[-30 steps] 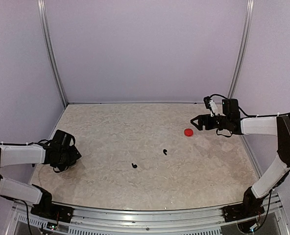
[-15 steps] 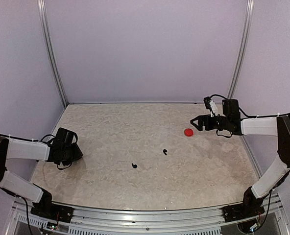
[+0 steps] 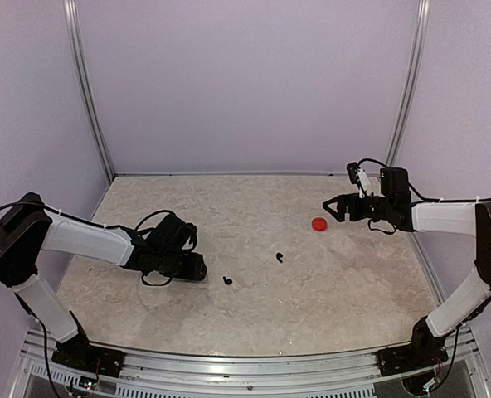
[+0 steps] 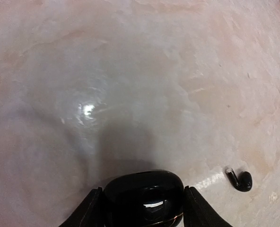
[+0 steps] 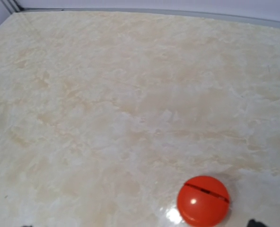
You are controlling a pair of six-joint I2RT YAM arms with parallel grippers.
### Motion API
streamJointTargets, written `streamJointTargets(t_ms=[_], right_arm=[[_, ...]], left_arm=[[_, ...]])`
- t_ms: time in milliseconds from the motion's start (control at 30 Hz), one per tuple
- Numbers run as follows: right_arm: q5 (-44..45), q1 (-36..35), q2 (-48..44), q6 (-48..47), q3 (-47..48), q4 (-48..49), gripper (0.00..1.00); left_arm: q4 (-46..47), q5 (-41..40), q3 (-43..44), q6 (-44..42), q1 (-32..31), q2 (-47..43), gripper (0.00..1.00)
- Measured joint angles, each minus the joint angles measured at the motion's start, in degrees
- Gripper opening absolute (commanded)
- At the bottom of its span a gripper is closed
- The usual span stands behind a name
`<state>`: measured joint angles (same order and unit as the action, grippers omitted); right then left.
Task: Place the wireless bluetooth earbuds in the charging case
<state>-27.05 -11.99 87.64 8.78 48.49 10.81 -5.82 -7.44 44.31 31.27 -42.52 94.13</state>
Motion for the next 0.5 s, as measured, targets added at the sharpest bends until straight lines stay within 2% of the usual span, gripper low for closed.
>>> streamJointTargets(t_ms=[167,333,500], right_arm=[[-1.9,0.0,-2.5,1.0,-1.7,0.3,0.97],[-3.2,-0.6,-4.1,1.7,-1.7,0.3,0.98],[-3.9,-1.0,-5.7,1.9,-1.7,0.2,0.98]], left_arm=[[-1.9,3.7,1.3,-5.1,-7.9,0.2,0.51],[-4.8,6.1,2.4,-9.9,-14.2,0.2,0.63],[-8.2,7.2,2.5,-14.8,-17.1,0.5,0.73]])
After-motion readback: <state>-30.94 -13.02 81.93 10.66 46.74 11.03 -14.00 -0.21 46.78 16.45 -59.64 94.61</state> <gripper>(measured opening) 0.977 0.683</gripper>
